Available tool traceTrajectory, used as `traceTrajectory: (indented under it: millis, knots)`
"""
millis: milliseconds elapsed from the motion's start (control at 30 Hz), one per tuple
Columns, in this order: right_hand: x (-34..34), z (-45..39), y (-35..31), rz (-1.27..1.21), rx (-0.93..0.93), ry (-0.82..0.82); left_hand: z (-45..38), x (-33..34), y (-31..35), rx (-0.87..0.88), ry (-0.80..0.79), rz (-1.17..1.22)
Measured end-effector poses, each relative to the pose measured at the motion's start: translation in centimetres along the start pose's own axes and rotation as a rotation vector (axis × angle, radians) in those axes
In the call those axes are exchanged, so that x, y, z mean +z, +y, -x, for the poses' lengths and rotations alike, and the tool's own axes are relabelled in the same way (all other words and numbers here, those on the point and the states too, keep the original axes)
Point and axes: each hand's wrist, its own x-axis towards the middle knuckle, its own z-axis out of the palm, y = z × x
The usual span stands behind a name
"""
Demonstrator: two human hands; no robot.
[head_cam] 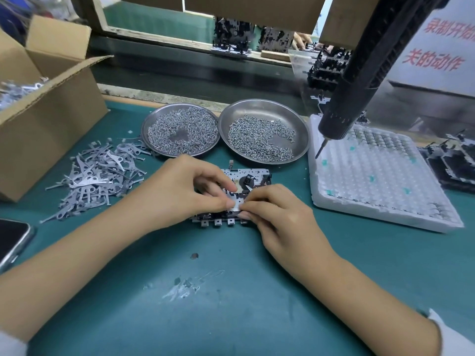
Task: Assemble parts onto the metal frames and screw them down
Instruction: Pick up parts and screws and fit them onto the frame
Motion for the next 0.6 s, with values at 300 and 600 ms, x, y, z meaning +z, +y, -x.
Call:
traceTrajectory:
  millis: [300,600]
  knots:
    - [0.34,-0.11,-0.24,0.052,0.025,-0.009,-0.21,0.71,-0.01,0.025,0.036,0.012]
    - [0.79,-0.21,-0.63,0.093,0.055,0.014,-0.47,0.73,-0.22,-0.003,0.023,0.025]
